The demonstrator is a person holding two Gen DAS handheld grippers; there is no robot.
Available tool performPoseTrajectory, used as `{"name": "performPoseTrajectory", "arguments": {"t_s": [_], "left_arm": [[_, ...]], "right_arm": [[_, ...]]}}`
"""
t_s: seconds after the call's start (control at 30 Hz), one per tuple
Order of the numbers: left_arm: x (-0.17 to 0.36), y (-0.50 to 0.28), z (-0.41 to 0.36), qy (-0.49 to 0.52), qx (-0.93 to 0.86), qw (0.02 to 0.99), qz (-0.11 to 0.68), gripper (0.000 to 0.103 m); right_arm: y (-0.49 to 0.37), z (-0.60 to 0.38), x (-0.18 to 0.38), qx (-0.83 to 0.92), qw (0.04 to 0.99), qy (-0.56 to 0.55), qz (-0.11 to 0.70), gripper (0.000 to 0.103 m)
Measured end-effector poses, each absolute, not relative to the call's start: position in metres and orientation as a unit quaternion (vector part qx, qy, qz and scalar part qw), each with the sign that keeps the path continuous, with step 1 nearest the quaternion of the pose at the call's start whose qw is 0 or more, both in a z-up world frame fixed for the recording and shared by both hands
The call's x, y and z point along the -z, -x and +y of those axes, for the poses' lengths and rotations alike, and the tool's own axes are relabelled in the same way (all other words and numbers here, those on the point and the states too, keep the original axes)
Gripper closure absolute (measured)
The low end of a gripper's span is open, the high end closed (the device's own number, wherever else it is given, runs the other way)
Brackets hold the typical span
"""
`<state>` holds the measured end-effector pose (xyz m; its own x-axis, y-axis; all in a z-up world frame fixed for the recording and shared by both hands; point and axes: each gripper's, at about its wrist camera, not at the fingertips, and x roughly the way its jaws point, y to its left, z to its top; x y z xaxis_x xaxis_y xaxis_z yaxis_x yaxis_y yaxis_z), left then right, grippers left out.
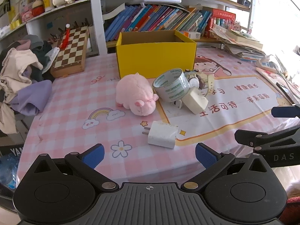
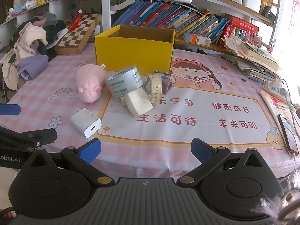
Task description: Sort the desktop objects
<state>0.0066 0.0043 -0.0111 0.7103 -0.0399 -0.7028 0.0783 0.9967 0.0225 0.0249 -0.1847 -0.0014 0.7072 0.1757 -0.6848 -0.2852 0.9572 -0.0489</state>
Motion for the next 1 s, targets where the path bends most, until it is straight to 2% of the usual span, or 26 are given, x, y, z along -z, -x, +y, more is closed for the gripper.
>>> {"name": "performPoseTrajectory", "arguments": {"t_s": [1.0], "left_arm": [[0.0073,-0.0092,0.0077,-0.029,0.036,0.928,0.371,0.0]], "right_arm": [[-0.0258,-0.1836,-0.0035,-0.115,0.923,0.067,0.36,0.0]]}}
